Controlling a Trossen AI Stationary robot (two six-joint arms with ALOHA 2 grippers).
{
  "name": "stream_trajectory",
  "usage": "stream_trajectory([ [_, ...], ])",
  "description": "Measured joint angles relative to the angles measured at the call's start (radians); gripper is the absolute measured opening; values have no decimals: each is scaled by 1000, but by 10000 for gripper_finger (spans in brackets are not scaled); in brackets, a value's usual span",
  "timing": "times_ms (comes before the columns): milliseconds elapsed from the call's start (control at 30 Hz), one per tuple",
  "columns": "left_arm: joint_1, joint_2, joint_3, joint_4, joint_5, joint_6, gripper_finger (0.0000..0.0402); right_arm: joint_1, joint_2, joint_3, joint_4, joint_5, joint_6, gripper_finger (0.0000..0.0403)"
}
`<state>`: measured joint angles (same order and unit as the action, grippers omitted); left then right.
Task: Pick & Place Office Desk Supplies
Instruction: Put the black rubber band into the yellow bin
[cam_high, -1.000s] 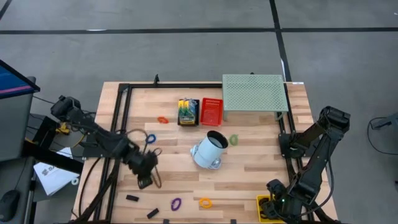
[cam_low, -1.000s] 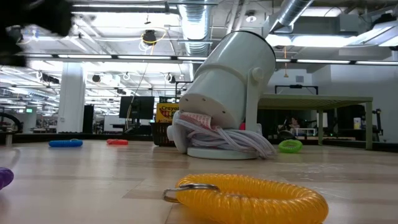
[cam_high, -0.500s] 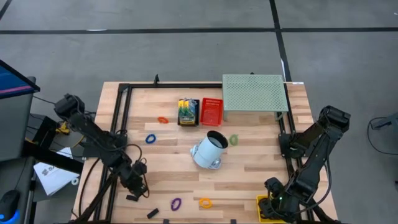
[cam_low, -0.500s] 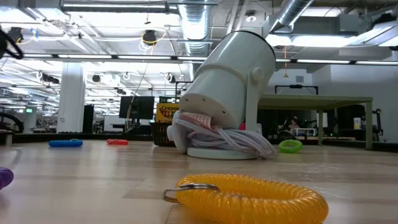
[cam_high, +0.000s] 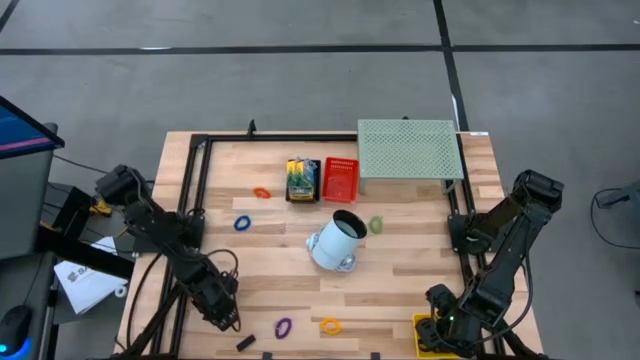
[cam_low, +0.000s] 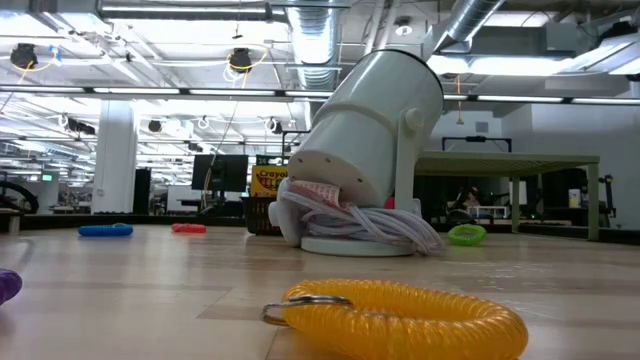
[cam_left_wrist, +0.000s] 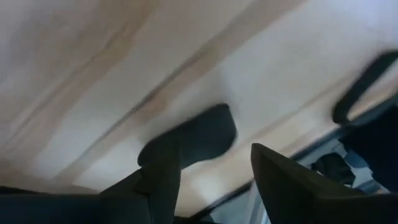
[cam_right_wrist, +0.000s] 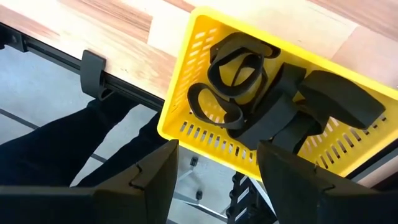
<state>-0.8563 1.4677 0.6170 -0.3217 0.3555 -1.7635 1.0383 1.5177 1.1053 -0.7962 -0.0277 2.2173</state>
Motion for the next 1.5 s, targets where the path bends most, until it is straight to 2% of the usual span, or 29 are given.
stream_trajectory([
  [267,2,63,3,18,13,-26,138,1,0,0,-5,0,0,213],
  [400,18,55,1,-4,7,-25,78,1,0,0,-9,1,0,213],
  [500,29,37,0,1,-47,-24,17,1,0,0,-19,2,-3,213],
  [700,101,-72,0,16,-158,39,4,2,-12,0,-94,6,-2,213],
  [833,208,-209,0,18,-233,148,3,2,-81,0,-219,69,-1,213],
  [900,279,-288,0,38,-272,212,3,1,-135,0,-287,126,0,213],
  [1000,409,-386,0,107,-297,329,2,-11,-219,0,-364,268,-4,213],
  [1167,634,-446,0,327,-298,505,1,-71,-352,0,-393,601,-94,213],
  [1267,745,-412,12,470,-298,565,1,-135,-424,0,-354,789,-162,213],
  [1367,824,-334,89,546,-286,646,1,-217,-480,0,-264,925,-278,213],
  [1500,869,-178,260,595,-245,766,1,-352,-516,0,-81,970,-515,213],
])
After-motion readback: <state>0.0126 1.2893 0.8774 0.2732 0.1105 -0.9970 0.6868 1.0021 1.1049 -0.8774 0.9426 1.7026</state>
